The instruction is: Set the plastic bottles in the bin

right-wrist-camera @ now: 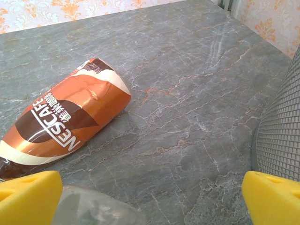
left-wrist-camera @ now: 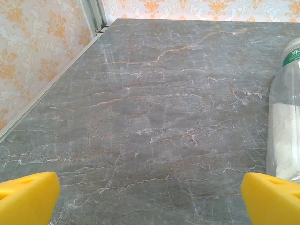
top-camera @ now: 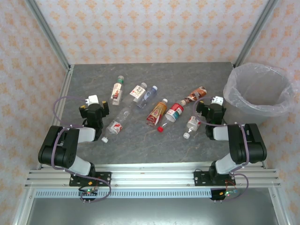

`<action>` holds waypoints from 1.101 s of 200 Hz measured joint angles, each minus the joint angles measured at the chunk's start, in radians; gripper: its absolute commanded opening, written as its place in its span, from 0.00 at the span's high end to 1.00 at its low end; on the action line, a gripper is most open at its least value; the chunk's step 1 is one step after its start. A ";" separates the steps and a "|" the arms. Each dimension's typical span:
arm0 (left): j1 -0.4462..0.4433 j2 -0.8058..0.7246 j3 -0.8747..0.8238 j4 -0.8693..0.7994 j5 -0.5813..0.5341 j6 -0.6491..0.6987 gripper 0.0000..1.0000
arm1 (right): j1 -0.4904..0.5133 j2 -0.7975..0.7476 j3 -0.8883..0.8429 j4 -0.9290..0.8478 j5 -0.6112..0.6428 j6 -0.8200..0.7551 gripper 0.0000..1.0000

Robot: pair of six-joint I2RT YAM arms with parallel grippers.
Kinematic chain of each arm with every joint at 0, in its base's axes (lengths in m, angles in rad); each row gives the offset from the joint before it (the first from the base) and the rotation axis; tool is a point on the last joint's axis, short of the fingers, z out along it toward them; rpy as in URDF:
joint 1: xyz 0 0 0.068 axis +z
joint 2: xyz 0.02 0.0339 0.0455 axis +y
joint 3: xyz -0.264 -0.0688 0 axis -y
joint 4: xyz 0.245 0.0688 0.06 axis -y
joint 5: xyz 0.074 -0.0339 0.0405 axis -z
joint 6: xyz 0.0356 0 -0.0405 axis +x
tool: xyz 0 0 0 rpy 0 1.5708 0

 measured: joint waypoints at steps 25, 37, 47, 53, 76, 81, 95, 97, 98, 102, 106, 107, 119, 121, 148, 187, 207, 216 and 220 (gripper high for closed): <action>0.000 0.000 0.000 0.000 0.000 0.000 0.00 | 0.000 0.000 0.000 0.000 0.000 0.000 0.01; 0.000 0.000 0.000 0.000 0.000 0.000 0.00 | 0.000 0.000 0.000 0.000 0.000 0.000 0.01; 0.000 0.000 0.000 0.000 0.000 0.000 0.00 | 0.000 0.000 0.000 0.000 0.000 0.000 0.01; 0.000 0.000 0.000 0.000 0.000 0.000 0.00 | 0.000 0.000 0.000 0.000 0.000 0.000 0.01; 0.000 0.000 0.000 0.000 0.000 0.000 0.00 | 0.000 0.000 0.000 0.000 0.000 0.000 0.01; 0.000 0.000 0.000 0.000 0.000 0.000 0.00 | 0.000 0.000 0.000 0.000 0.000 0.000 0.01; 0.000 0.000 0.000 0.000 0.000 0.000 0.00 | 0.000 0.000 0.000 0.000 0.000 0.000 0.01; 0.000 0.000 0.000 0.000 0.000 0.000 0.00 | 0.000 0.000 0.000 0.000 0.000 0.000 0.01; 0.000 0.000 0.000 0.000 0.000 0.000 0.00 | 0.000 0.000 0.000 0.000 0.000 0.000 0.01; 0.000 0.000 0.000 0.000 0.000 0.000 0.00 | 0.000 0.000 0.000 0.000 0.000 0.000 0.01; 0.000 0.000 0.000 0.000 0.000 0.000 0.00 | 0.000 0.000 0.000 0.000 0.000 0.000 0.01; 0.000 0.000 0.000 0.000 0.000 0.000 0.00 | 0.000 0.000 0.000 0.000 0.000 0.000 0.01; 0.000 0.000 0.000 0.000 0.000 0.000 0.00 | 0.000 0.000 0.000 0.000 0.000 0.000 0.01; 0.000 0.000 0.000 0.000 0.000 0.000 0.00 | 0.000 0.000 0.000 0.000 0.000 0.000 0.01; 0.000 0.000 0.000 0.000 0.000 0.000 0.00 | 0.000 0.000 0.000 0.000 -0.001 0.000 0.01; 0.000 -0.002 0.000 -0.004 0.005 0.002 0.00 | 0.007 -0.018 0.000 -0.023 -0.012 -0.016 0.01; 0.000 -0.026 0.024 -0.080 0.011 0.004 0.00 | 0.011 -0.069 0.005 -0.081 -0.029 -0.026 0.01; 0.000 -0.046 0.044 -0.116 0.013 0.005 0.00 | 0.012 -0.101 0.011 -0.111 -0.039 -0.032 0.01; 0.000 -0.053 0.050 -0.125 0.013 0.005 0.00 | 0.013 -0.114 0.016 -0.124 -0.042 -0.036 0.01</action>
